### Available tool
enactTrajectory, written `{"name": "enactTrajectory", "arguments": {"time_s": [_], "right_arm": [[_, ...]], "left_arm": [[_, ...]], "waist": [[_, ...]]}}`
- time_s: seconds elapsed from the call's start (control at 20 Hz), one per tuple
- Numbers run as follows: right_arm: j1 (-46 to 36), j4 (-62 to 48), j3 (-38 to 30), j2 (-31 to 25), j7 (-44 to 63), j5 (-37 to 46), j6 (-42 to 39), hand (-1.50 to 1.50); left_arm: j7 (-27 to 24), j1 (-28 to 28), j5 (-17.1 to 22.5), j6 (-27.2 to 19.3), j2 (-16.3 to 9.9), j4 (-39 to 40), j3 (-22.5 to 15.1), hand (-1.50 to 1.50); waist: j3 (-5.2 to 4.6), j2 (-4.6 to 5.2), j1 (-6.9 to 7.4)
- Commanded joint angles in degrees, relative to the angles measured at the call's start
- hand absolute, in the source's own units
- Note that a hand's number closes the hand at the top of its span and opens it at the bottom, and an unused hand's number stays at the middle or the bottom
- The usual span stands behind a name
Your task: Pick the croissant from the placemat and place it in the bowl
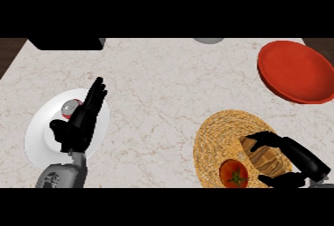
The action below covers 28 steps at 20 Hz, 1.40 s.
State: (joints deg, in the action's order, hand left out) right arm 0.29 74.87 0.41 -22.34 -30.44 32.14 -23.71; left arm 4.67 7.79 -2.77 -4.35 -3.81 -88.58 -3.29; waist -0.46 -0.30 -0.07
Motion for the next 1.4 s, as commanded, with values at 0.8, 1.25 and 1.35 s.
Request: {"name": "enactTrajectory", "arguments": {"time_s": [0.8, 1.25, 1.35], "right_arm": [[3.9, 6.7, 0.2, -16.9, -26.0, -19.8, -16.2, 1.50], [7.3, 23.4, -12.7, -27.2, -18.1, -41.8, -13.0, 1.50], [12.4, 25.5, -17.7, -29.7, -17.7, -45.7, -13.2, 1.50]], "left_arm": [[0.5, -0.6, 0.6, 0.6, 0.2, -0.4, 1.1, 0.00], [-0.3, -1.0, -2.0, -1.8, 2.3, 0.2, -0.8, 0.00], [0.3, 0.7, -0.1, -0.3, 0.0, 0.6, 2.0, 0.00]], "waist": [[0.49, 0.12, -0.45], [0.33, -0.08, -1.67], [0.38, -0.06, -1.84]]}}
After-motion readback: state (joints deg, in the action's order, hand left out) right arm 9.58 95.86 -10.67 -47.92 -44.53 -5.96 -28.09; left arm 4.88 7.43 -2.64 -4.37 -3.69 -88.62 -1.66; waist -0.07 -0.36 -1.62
